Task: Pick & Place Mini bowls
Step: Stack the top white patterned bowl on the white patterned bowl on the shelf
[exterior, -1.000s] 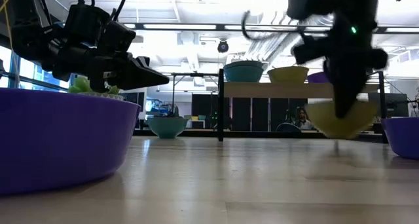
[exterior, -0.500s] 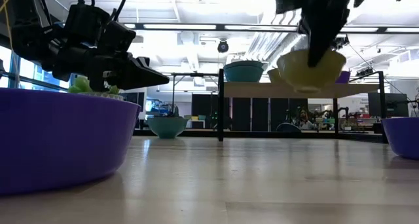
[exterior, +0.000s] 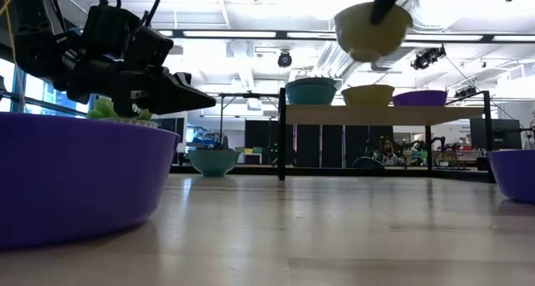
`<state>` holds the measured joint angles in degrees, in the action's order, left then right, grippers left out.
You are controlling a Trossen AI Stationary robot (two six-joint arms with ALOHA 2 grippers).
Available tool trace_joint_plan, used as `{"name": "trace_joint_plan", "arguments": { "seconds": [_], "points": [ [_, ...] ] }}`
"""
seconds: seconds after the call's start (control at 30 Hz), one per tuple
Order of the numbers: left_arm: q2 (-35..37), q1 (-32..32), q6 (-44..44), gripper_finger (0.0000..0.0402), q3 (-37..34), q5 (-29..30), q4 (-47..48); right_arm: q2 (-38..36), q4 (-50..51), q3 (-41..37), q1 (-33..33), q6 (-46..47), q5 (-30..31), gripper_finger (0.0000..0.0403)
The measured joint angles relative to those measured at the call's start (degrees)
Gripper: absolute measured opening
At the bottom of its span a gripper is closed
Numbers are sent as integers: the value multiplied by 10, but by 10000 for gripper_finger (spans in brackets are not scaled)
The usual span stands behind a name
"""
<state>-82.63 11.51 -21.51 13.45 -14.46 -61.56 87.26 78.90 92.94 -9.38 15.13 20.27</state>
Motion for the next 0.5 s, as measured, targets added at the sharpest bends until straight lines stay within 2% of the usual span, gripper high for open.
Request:
{"name": "trace_joint_plan", "arguments": {
  "seconds": [0.2,0.5],
  "points": [
    [0,0,3,1,0,0,0,0,74,71,47,-61,40,13],
    [0,0,3,1,0,0,0,0,102,117,184,-213,46,16]
  ]
}}
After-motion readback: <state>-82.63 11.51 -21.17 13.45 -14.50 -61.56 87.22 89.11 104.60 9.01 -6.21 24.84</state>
